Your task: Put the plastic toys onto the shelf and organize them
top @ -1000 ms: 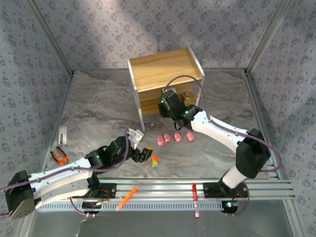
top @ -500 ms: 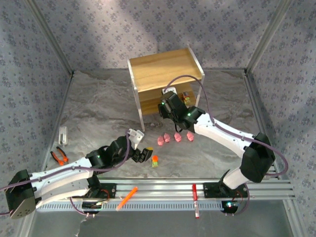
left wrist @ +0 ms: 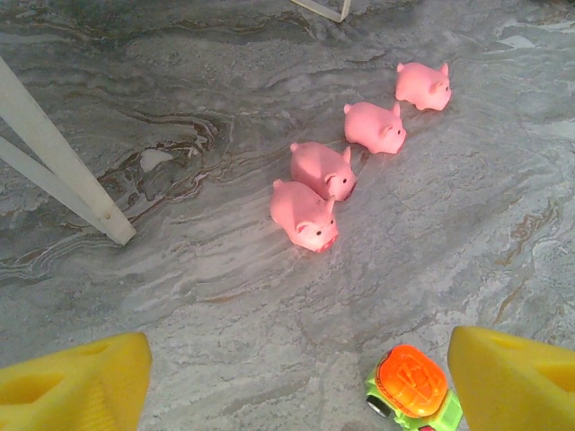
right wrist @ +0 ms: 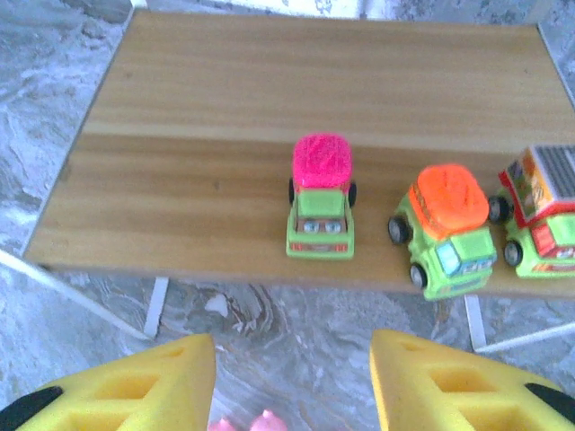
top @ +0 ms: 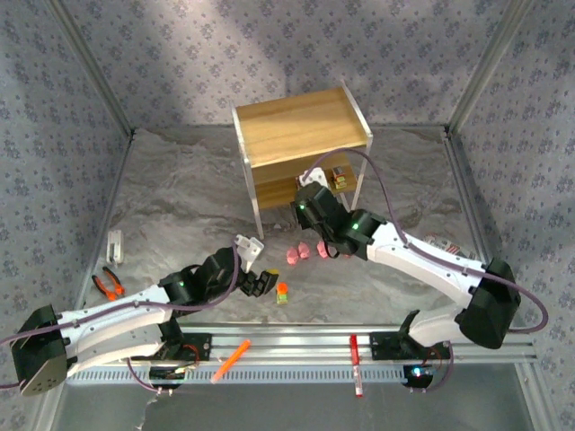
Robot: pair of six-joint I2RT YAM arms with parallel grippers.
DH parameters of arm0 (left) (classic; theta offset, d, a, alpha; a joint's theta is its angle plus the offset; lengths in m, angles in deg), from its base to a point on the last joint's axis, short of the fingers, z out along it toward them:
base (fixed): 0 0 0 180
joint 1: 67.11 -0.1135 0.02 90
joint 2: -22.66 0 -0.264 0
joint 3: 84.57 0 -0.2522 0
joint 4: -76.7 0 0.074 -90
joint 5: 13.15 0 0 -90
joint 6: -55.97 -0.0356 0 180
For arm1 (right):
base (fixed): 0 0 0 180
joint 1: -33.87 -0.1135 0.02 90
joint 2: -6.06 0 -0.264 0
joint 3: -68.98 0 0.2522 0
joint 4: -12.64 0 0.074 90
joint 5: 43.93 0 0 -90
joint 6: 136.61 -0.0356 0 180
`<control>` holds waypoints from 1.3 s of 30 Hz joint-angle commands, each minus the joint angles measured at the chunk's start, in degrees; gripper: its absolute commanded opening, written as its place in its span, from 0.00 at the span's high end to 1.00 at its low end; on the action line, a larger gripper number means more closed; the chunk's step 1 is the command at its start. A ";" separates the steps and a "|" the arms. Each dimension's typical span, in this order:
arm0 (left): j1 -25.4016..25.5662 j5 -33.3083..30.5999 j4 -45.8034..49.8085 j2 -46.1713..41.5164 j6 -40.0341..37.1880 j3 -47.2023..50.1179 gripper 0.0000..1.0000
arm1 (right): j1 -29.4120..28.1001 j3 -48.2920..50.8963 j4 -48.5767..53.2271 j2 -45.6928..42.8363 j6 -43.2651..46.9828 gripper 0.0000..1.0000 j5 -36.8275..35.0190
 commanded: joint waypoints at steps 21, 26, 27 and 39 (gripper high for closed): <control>-4.85 1.27 3.36 4.16 2.77 -2.80 0.15 | -22.94 9.60 14.87 -6.91 -24.51 0.53 -13.66; -6.05 4.18 3.03 5.74 2.90 -3.10 0.15 | -27.79 10.25 16.54 -4.07 -31.94 0.53 -14.91; -6.18 5.01 2.92 6.65 2.86 -3.36 0.15 | -28.63 10.82 15.93 -3.67 -33.41 0.53 -14.87; -7.56 7.96 2.94 11.87 3.36 -5.09 0.16 | -35.61 10.63 12.59 4.87 -42.94 0.54 -13.89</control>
